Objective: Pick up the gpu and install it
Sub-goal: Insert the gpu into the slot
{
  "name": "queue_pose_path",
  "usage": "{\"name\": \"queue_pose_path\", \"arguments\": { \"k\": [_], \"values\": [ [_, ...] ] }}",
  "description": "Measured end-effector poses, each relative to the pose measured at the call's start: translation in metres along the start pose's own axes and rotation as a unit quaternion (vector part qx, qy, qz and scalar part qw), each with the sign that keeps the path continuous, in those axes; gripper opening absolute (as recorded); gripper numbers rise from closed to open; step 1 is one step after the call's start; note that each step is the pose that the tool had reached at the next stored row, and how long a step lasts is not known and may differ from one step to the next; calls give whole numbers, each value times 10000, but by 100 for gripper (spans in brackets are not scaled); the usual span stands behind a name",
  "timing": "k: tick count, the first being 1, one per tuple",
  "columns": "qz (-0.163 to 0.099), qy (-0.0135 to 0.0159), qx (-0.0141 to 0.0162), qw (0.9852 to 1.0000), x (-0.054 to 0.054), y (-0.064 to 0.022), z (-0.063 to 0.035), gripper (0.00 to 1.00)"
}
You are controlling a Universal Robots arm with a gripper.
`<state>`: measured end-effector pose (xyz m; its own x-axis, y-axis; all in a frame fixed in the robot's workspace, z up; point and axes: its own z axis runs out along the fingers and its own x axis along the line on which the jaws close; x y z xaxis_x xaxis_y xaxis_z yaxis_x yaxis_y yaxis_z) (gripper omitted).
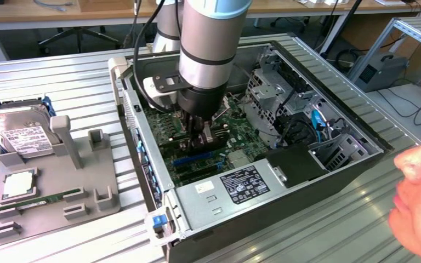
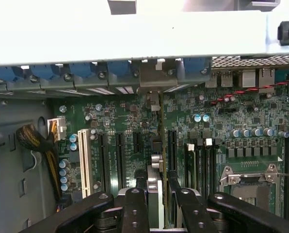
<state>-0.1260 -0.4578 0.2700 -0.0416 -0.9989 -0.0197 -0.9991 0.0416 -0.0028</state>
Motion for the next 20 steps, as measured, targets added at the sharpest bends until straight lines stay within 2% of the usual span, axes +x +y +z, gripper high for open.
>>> {"name": "queue_pose_path", "arguments": {
  "k": [3,8,20],
  "values": [
    [0,5,0,10000,0,2,7,27],
    [0,36,1,10000,1,2,29,27],
    [0,38,1,10000,2,12,61,27]
  ]
}}
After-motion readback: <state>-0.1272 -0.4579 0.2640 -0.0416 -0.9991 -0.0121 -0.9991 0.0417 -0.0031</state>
